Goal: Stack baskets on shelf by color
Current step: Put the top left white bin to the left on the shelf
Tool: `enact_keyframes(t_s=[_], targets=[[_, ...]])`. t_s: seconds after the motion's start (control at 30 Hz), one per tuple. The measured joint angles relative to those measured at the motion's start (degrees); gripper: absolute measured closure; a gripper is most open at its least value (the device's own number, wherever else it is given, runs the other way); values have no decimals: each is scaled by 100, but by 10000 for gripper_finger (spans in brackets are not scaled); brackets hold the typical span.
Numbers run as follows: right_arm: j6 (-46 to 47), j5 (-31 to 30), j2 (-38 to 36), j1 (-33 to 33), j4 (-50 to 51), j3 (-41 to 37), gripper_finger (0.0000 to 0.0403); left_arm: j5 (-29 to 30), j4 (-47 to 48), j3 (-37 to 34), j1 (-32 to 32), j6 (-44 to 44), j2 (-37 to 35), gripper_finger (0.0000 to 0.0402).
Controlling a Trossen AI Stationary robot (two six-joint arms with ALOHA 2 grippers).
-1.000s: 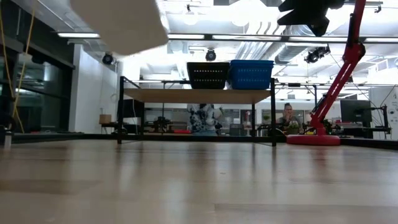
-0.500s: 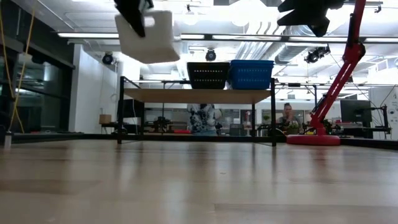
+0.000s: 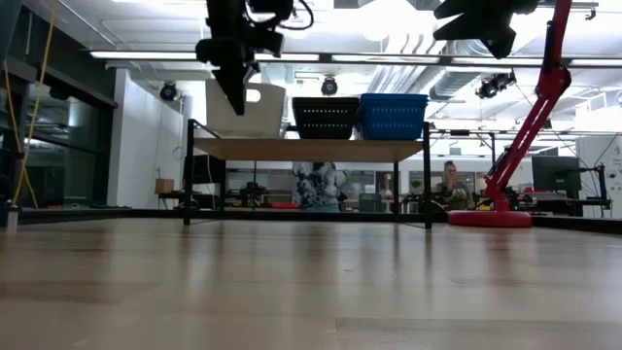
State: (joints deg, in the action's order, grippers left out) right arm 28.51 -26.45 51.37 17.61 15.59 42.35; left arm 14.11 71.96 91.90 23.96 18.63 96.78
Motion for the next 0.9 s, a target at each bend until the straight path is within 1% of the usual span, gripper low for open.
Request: enact_keyframes(t_s=[0.37,0.5,0.67,0.9], targets=[[-10,2,-2,0,2,0,265,-60,-120,0,18,2,115,401],[-17,1,1,0,2,0,265,-40,-121,0,18,4,115,393],[-21,-1,1,0,2,0,265,26,-146,0,18,4,115,365],[-3,2,-1,0,2,0,265,23,-127,2,18,-4,82,303]])
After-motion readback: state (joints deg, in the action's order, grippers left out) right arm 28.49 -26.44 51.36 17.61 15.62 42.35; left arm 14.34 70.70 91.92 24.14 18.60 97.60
